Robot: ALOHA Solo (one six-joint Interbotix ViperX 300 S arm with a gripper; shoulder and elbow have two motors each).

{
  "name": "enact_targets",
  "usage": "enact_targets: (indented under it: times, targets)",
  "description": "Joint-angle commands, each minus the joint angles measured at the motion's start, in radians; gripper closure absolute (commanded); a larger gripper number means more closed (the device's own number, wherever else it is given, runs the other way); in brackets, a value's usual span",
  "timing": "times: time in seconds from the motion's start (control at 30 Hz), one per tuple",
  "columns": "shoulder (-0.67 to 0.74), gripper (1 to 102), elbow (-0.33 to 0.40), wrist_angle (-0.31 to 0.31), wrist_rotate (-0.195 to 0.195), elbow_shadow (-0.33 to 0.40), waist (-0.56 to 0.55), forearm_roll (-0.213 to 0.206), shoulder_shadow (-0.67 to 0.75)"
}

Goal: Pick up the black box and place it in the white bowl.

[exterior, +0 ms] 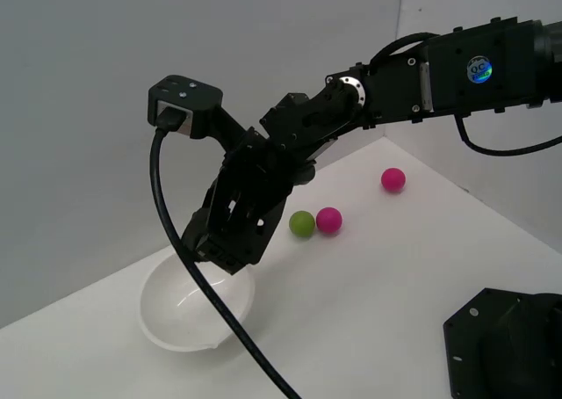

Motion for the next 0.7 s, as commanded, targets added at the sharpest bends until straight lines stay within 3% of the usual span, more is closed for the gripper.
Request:
enact_targets:
  times: [0.0,0.3,0.67]
  targets:
    - [-0.002,83,-0.035,-0.012,0.002,-0.041,-0.023,-0.015,0.005]
    - [-0.084,83,-0.086,-0.021,0.002,-0.092,-0.043,-0.015,-0.077]
    - [-0.153,83,-0.087,-0.025,0.009,-0.094,-0.044,-0.015,-0.149]
